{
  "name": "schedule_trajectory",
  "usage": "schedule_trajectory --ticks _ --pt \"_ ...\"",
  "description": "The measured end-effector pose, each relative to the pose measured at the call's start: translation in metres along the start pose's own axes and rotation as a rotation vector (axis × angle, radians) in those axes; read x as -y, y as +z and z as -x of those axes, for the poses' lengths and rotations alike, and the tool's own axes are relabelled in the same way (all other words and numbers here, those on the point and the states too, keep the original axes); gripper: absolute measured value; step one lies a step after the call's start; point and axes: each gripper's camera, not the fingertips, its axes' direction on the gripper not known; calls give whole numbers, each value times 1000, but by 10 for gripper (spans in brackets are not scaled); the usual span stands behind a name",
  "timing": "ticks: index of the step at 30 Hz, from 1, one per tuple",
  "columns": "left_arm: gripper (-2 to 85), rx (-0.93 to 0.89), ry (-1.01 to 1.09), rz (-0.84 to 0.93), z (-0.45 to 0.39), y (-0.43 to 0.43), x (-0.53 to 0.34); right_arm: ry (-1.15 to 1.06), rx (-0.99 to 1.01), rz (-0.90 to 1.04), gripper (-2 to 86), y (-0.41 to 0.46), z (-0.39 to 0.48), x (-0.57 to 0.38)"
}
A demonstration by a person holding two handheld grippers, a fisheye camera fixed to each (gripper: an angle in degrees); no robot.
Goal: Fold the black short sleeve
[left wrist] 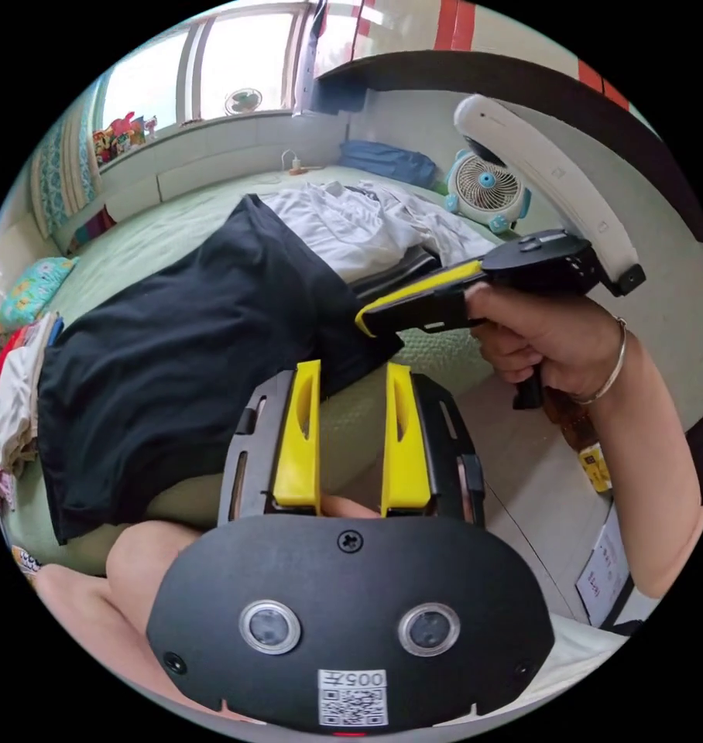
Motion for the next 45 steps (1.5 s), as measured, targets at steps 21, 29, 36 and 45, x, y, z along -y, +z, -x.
schedule_trajectory --ticks 21,29,36,45 --pt "31 207 -107 -10 11 -14 20 93 282 -67 -4 -53 -37 65" --pt "14 144 -158 -71 36 -62 20 142 341 -144 101 -83 -89 132" --pt "12 109 -176 -96 56 -97 22 205 419 71 129 -46 -120 239" --pt "12 72 -156 -104 73 -128 23 266 512 120 123 -24 -114 316"
